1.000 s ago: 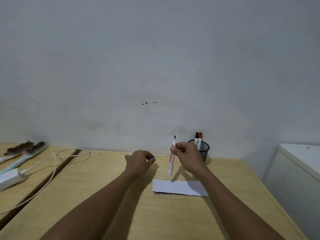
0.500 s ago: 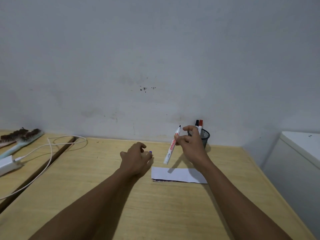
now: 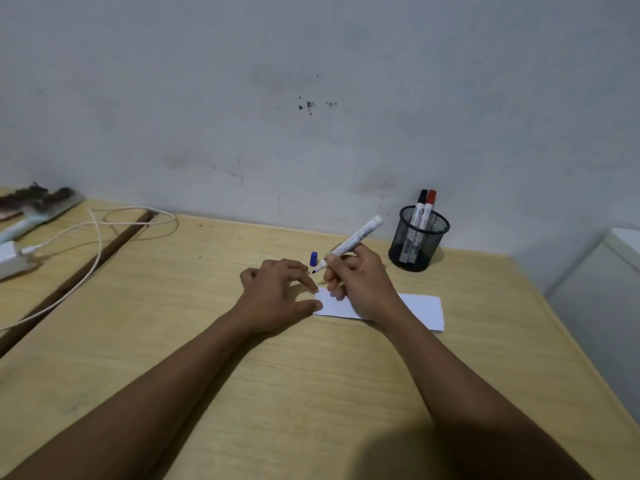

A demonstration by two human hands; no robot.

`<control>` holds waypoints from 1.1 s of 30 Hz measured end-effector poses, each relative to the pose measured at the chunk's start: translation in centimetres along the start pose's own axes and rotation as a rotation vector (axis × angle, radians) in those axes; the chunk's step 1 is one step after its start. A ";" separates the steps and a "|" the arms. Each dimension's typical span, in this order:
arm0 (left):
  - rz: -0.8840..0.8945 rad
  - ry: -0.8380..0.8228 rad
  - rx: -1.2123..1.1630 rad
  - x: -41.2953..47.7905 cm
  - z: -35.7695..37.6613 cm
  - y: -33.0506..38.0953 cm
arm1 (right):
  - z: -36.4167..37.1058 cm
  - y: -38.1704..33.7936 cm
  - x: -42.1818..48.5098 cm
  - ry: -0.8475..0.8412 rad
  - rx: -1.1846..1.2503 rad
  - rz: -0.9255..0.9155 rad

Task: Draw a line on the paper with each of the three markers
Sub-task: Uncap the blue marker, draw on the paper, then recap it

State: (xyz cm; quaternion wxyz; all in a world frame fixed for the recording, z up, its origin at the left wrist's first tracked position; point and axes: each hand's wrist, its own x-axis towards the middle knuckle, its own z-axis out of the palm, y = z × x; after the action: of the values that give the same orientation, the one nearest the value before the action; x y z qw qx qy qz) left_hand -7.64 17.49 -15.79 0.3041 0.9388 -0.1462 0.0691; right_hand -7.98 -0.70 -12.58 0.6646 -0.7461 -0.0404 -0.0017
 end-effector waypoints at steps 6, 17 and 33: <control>0.005 -0.010 0.032 0.0 0.2 -0.4 | -0.1 1.9 0.2 0.078 -0.246 -0.107; -0.026 -0.020 0.095 0.2 0.4 -0.6 | 0.3 2.7 0.5 0.048 -0.403 -0.116; -0.027 -0.052 0.026 -0.1 0.0 -0.3 | 0.4 2.5 0.3 0.015 -0.479 -0.136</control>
State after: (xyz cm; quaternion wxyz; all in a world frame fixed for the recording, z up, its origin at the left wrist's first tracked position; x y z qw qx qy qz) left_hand -7.62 17.70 -15.99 0.2889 0.9460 -0.1405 0.0423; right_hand -7.50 -0.61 -15.05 0.4676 -0.8778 -0.0841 -0.0615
